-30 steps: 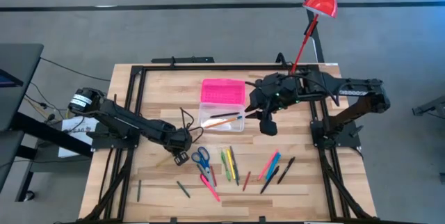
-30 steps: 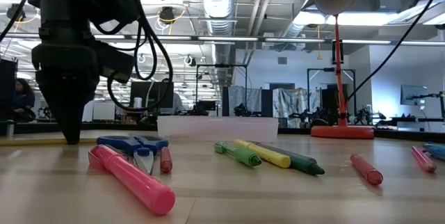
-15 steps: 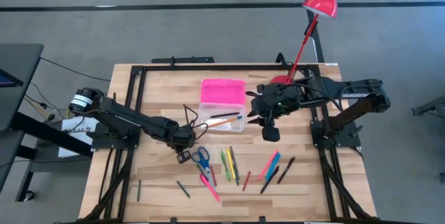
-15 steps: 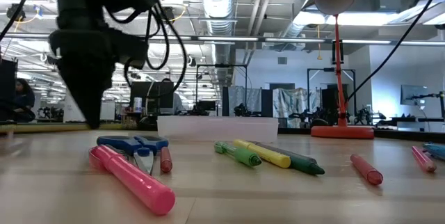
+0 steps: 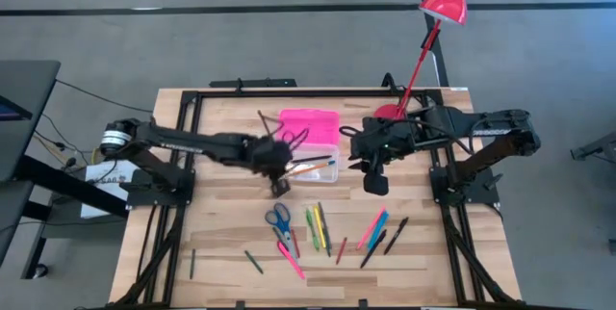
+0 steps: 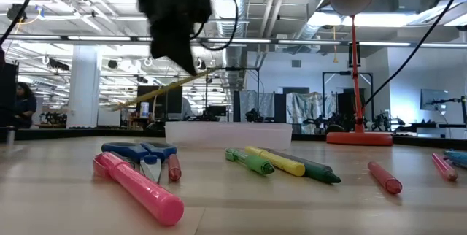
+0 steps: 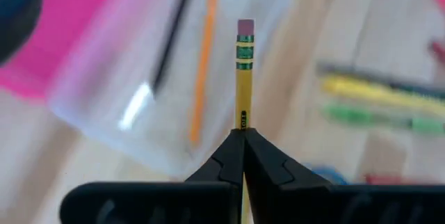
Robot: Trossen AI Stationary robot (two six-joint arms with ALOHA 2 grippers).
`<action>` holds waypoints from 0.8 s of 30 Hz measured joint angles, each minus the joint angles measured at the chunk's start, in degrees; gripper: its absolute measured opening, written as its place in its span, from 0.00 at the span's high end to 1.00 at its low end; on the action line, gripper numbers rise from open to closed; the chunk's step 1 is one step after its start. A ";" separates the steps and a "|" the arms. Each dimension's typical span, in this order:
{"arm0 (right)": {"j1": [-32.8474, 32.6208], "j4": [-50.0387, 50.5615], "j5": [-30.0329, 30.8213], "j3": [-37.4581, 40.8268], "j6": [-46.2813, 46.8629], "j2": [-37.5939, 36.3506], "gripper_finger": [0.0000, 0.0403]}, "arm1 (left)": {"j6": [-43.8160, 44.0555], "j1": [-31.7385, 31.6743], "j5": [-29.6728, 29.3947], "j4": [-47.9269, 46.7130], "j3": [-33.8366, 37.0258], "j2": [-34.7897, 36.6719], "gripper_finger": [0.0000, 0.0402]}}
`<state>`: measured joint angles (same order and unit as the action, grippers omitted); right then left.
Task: Pick & place school supplies into a supply box
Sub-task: Put the yellow pencil into the pink supply box
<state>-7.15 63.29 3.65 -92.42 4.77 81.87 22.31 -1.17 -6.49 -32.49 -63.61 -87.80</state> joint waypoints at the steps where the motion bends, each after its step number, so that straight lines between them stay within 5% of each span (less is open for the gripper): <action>1: -0.17 0.28 0.41 0.00 0.31 0.01 0.77 | -1.24 -1.10 0.13 0.92 -0.97 -0.73 0.99; 12: -5.05 3.56 2.97 1.79 6.21 0.00 0.77 | -13.96 -7.51 3.18 -1.86 -15.82 -13.17 1.00; 17: -8.22 4.84 7.34 1.79 9.54 -0.06 0.77 | -12.67 -9.12 7.72 -7.27 -19.17 -17.37 1.00; 24: -12.35 7.78 11.78 1.79 13.49 -0.20 0.77 | -9.65 -11.16 6.82 -18.11 -19.26 -18.80 0.99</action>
<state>-19.50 71.07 15.43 -90.63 18.27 81.67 12.67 -12.33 0.33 -50.60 -82.87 -106.60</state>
